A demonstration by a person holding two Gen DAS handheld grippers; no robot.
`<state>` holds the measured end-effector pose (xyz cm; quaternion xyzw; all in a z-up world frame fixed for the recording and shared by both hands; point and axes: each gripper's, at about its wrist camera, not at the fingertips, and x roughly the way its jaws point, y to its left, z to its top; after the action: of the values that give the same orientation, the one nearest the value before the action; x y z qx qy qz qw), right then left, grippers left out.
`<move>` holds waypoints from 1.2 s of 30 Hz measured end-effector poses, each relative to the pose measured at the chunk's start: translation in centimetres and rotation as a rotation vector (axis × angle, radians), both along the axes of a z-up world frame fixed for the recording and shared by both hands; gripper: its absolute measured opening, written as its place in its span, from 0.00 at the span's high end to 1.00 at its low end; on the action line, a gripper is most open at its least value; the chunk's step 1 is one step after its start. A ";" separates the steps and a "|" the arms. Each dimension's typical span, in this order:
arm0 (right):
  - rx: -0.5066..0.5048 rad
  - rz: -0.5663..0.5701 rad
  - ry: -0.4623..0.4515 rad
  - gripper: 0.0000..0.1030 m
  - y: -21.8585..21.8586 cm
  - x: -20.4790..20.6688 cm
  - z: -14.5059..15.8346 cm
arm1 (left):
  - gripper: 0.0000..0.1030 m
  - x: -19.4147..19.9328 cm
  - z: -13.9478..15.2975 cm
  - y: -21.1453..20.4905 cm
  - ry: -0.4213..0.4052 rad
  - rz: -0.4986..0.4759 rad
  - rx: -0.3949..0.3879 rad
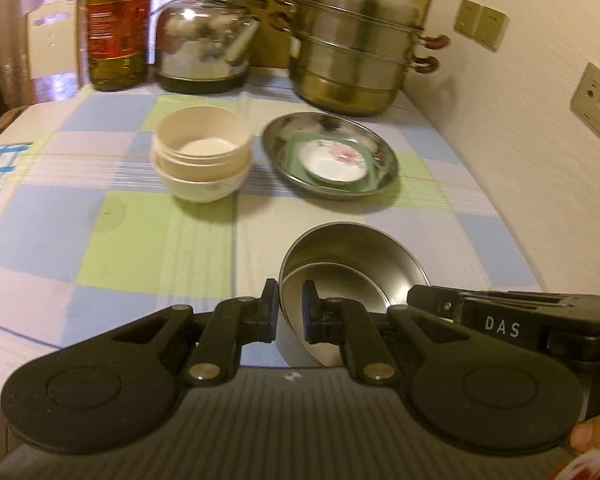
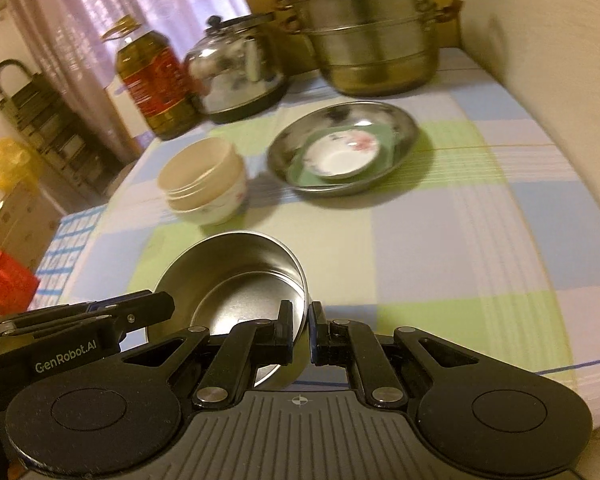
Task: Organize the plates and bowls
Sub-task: 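Lift the steel tin with the left tool and carry it toward the bowl stack, then carry the steel tin with the left tool over the cream bowl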
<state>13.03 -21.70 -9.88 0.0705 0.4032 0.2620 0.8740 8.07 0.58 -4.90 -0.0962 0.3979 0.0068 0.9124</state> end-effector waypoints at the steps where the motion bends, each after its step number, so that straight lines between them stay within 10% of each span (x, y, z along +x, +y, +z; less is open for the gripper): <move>1: -0.001 0.013 -0.002 0.92 0.5 0.0 0.1 | 0.90 -0.2 0.1 0.4 -0.002 0.011 0.002; 36: 0.026 0.066 -0.071 0.92 13.4 13.6 5.1 | 0.90 13.5 3.7 12.2 -0.102 0.087 -0.006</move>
<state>26.61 -8.28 -4.83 0.0595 0.3706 0.2981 0.8776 21.53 12.81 -1.20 -0.1165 0.3462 0.0404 0.9300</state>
